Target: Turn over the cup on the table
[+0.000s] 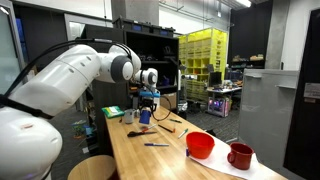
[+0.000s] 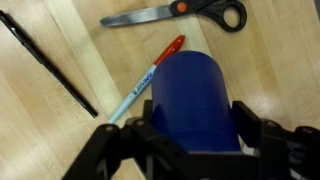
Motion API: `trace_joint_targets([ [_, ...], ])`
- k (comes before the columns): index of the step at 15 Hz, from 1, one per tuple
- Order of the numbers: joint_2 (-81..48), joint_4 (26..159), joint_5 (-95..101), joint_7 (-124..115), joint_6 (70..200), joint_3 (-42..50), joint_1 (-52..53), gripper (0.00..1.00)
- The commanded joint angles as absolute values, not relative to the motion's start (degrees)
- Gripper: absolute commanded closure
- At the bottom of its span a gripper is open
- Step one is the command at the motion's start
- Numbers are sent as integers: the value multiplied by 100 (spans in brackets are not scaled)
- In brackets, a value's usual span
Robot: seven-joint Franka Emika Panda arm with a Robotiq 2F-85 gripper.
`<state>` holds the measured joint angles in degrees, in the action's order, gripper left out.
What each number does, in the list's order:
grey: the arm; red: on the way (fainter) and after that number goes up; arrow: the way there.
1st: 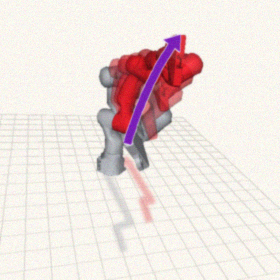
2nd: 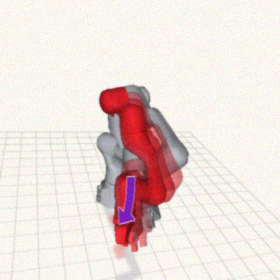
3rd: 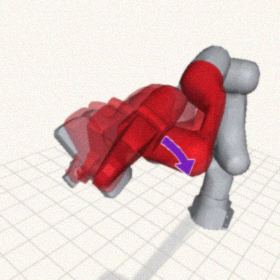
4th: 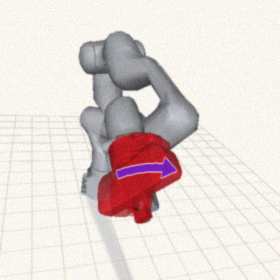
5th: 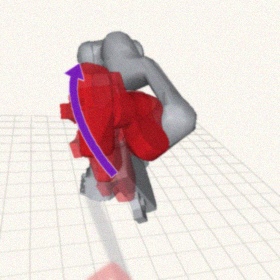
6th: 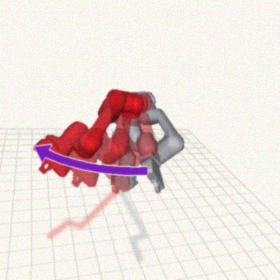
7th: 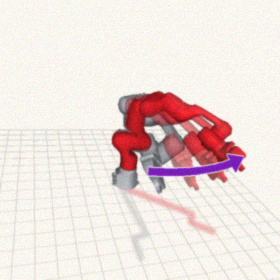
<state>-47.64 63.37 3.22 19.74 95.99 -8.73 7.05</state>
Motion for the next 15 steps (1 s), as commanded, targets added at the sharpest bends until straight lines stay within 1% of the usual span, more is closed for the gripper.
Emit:
trace_joint_targets([
  [1, -5497, 5176, 195, 2154, 8823, -932, 792, 48],
  [4, -5864, 4624, 149, 2217, 8390, -959, 849, 48],
  [5, -5916, 4496, 163, 2230, 8308, -949, 884, 6],
  [6, -5895, 4483, 210, 2243, 8419, -933, 934, 5],
  [8, -5692, 4753, 356, 2266, 9007, -953, 1015, 0],
  [12, -5193, 5432, 611, 2160, 10490, -894, 1320, 0],
  [15, -4825, 6117, 847, 1805, 11906, -818, 1511, 0],
])
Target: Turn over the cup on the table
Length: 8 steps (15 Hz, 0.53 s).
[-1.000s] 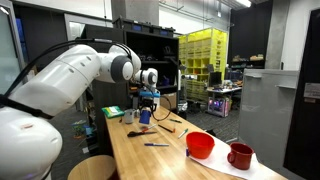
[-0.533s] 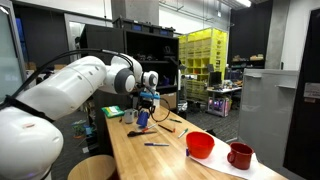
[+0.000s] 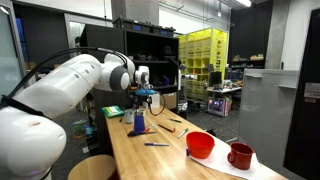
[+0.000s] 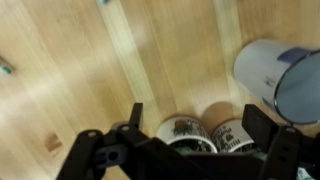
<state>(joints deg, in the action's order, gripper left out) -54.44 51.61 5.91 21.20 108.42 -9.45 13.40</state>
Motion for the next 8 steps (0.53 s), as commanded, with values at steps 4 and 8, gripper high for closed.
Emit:
trace_joint_targets([
  [4, -4230, 7201, 1489, 899, 13658, -471, 1768, 0],
  [8, -3574, 8251, 2228, -313, 14421, 105, 2083, 0],
])
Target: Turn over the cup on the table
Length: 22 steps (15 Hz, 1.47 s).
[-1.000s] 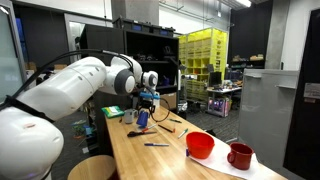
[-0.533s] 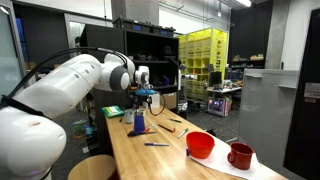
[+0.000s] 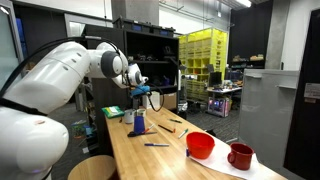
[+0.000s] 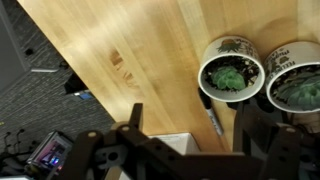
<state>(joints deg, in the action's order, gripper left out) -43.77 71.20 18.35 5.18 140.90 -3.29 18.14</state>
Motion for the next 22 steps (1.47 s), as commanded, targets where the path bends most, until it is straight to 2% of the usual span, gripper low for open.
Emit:
trace_joint_targets([
  [1, -3348, 8515, 2227, -591, 14191, 159, 2126, 0],
  [7, -2265, 9665, 1869, -1457, 13114, -119, 2071, 0],
  [8, -2867, 9017, 2033, -1222, 13324, -111, 1973, 0],
  [22, -2869, 9051, 2030, -1241, 13320, -131, 1941, 0],
])
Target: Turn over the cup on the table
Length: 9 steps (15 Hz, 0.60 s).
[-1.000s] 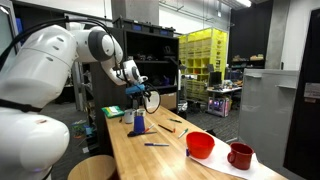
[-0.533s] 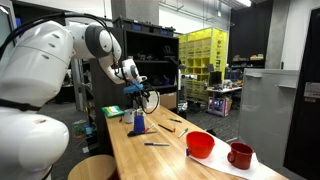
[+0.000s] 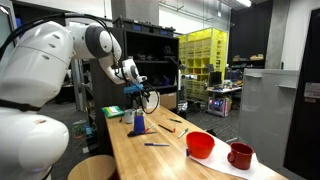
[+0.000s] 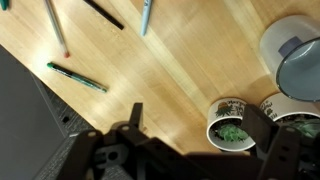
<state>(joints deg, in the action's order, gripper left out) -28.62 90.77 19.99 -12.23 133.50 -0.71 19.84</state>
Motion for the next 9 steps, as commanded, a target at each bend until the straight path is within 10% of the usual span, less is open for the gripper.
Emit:
trace_joint_targets([
  [1, -2932, 8932, 2046, -1305, 13215, -106, 1971, 0],
  [9, -2823, 9123, 2151, -2162, 12954, 42, 2107, 0],
])
